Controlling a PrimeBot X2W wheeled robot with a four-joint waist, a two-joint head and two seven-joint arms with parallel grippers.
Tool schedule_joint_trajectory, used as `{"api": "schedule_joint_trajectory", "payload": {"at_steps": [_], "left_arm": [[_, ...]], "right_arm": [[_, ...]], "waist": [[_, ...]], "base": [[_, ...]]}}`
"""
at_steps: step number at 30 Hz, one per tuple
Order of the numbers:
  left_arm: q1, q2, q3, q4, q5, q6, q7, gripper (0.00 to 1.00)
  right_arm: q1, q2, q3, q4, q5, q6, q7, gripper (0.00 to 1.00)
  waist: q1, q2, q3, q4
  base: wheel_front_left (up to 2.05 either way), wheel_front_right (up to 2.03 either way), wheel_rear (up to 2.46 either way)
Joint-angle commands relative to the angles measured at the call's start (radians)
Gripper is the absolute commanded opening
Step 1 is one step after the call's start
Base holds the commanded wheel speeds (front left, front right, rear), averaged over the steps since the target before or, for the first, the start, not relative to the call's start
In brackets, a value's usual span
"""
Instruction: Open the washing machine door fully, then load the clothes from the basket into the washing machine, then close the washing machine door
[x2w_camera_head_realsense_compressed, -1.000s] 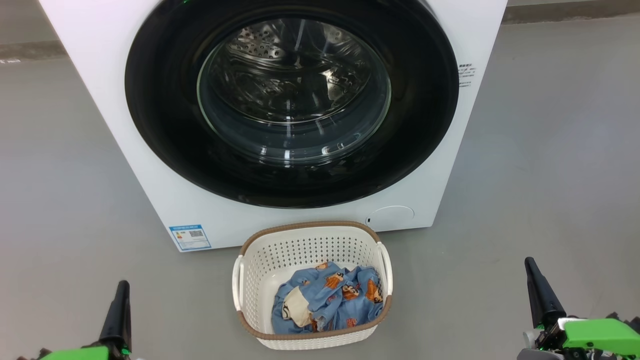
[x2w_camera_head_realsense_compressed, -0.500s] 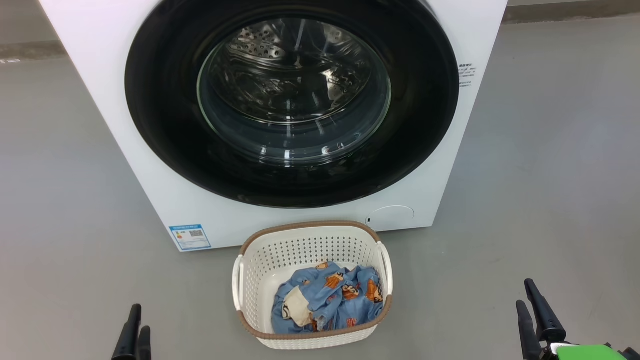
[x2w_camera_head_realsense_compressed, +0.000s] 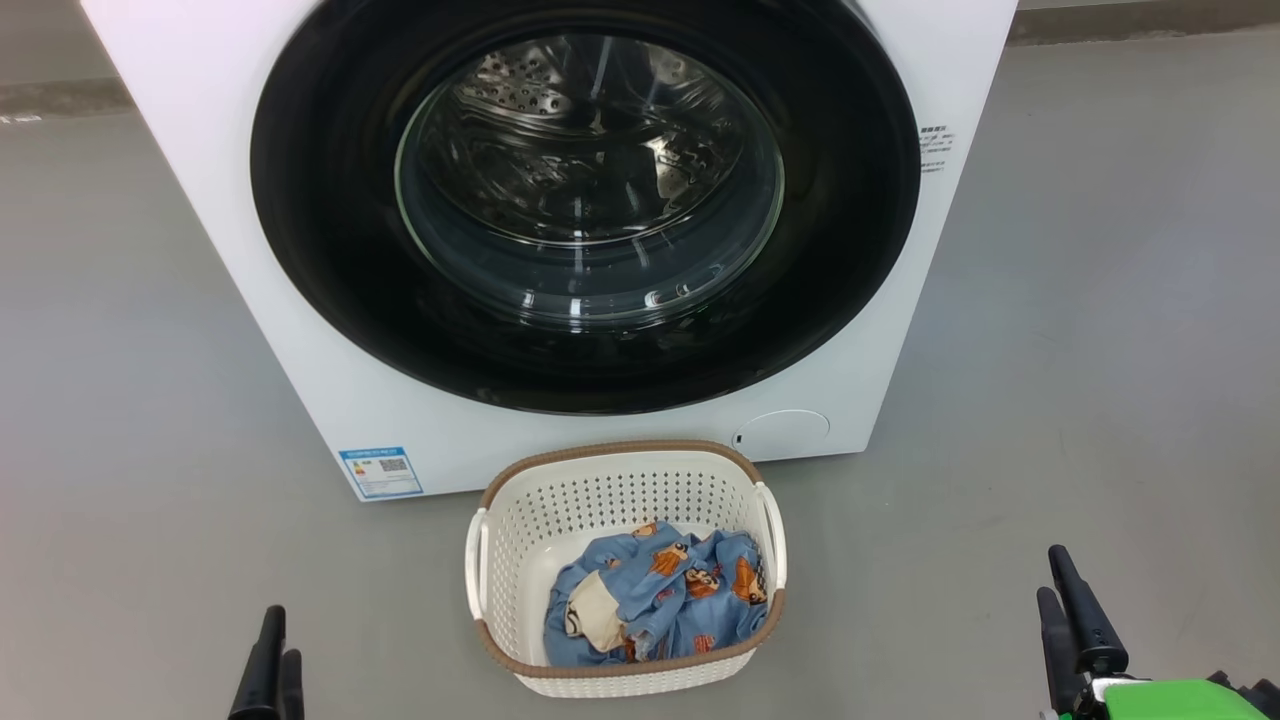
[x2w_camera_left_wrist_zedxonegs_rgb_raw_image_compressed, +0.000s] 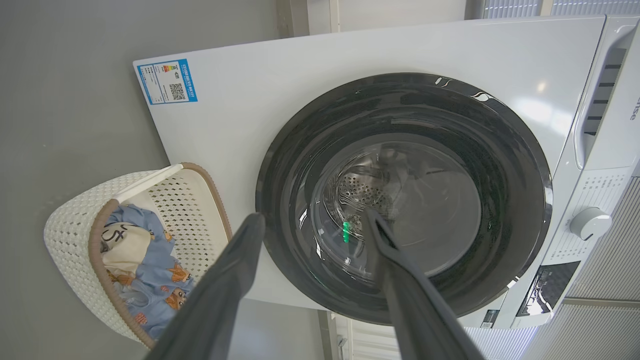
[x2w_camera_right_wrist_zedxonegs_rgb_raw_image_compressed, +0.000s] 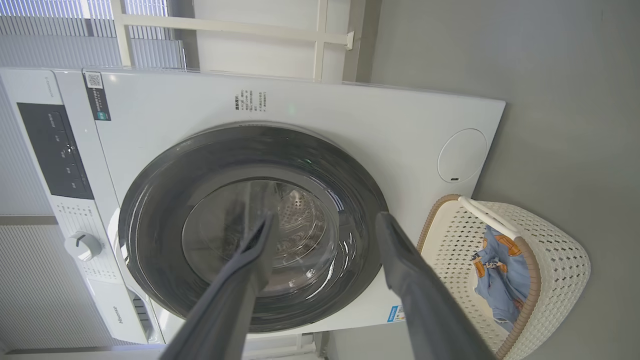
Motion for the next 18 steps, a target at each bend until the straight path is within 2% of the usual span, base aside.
{"api": "schedule_joint_trajectory", "payload": {"at_steps": [1, 18], "left_arm": [[-0.029, 0.021, 0.005, -0.028, 0.015, -0.001, -0.011, 1.00], [-0.032, 0.025, 0.013, -0.043, 0.178, -0.001, -0.061, 1.00]], "right_arm": [[-0.018, -0.007, 0.009, -0.032, -0.023, 0.000, -0.011, 1.00], [-0.027, -0.018, 0.031, -0.064, -0.229, 0.000, -0.061, 1.00]], "waist": [[-0.0001, 0.0000, 0.000, 0.000], [-0.0001, 0.0000, -0.002, 0.006]], "base": [[0.00, 0.00, 0.00], [0.00, 0.00, 0.00]]}}
